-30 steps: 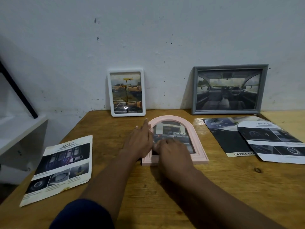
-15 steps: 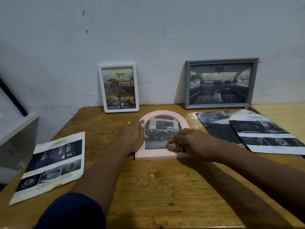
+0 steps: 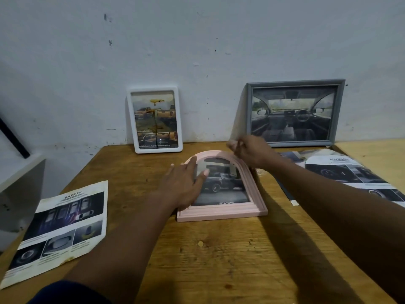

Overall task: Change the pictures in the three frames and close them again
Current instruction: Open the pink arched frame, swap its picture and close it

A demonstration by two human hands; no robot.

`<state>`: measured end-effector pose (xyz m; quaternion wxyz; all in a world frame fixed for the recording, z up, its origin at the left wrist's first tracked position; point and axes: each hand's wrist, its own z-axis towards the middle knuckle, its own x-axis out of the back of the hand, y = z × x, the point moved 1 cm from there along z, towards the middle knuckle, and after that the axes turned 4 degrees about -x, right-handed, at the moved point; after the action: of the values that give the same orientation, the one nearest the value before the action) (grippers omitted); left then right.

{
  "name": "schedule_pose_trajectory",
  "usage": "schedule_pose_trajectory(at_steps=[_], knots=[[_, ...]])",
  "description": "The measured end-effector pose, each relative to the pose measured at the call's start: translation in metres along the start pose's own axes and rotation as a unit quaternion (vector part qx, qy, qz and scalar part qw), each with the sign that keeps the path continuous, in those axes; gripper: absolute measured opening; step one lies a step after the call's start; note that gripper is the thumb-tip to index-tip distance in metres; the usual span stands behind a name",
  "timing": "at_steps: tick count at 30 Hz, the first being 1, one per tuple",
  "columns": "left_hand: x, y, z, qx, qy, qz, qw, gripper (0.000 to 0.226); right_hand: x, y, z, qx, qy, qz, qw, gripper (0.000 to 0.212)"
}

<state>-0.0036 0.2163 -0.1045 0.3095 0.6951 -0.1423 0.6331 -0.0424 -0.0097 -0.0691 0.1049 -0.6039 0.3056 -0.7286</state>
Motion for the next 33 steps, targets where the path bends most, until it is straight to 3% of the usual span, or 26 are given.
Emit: schedule_pose_trajectory(at_steps=[2,4,11,15,20,22,24,27,30,31,33], knots=[[-0.015,-0.003,-0.003,-0.007,0.022,-0.031,0.999,0.073,-0.027,0.008,-0.001,0.024,-0.045,-0.106,0.993,0.038],[-0.027,-0.008,-0.001,0.023,0.043,-0.078,0.996,0.076,-0.043,0.018,-0.008,0.059,-0.032,-0.169,0.983,0.044],[-0.031,-0.009,0.002,0.054,0.063,-0.097,0.992,0.077,-0.03,0.023,-0.086,0.015,-0.032,-0.107,0.994,0.041],[-0.031,-0.008,0.003,0.061,0.063,-0.1,0.991,0.076,-0.036,0.015,-0.154,0.055,0.016,-0.086,0.995,0.035],[-0.029,-0.007,-0.001,0.046,0.083,-0.098,0.991,0.073,-0.066,-0.025,-0.181,0.1,0.005,-0.082,0.992,0.053],[-0.023,-0.011,0.003,0.064,0.064,-0.187,0.978,0.08,-0.082,-0.045,-0.176,0.115,-0.021,-0.089,0.989,0.054],[-0.016,-0.024,0.011,0.101,0.033,-0.332,0.937,0.099,-0.088,-0.061,-0.167,0.137,-0.04,-0.058,0.988,0.051],[-0.002,-0.031,0.011,0.096,0.017,-0.437,0.894,0.097,-0.073,-0.063,-0.156,0.132,-0.062,0.088,0.985,0.041],[0.016,-0.011,-0.013,0.024,0.074,-0.311,0.947,0.076,-0.043,-0.039,-0.138,0.07,0.055,0.196,0.977,0.039],[0.016,-0.009,-0.019,0.002,0.094,-0.259,0.961,0.071,-0.036,-0.028,-0.129,0.055,0.1,0.181,0.977,0.038],[0.014,-0.001,-0.039,-0.041,0.081,-0.19,0.978,0.07,-0.032,-0.006,-0.11,0.022,0.107,0.115,0.987,0.039]])
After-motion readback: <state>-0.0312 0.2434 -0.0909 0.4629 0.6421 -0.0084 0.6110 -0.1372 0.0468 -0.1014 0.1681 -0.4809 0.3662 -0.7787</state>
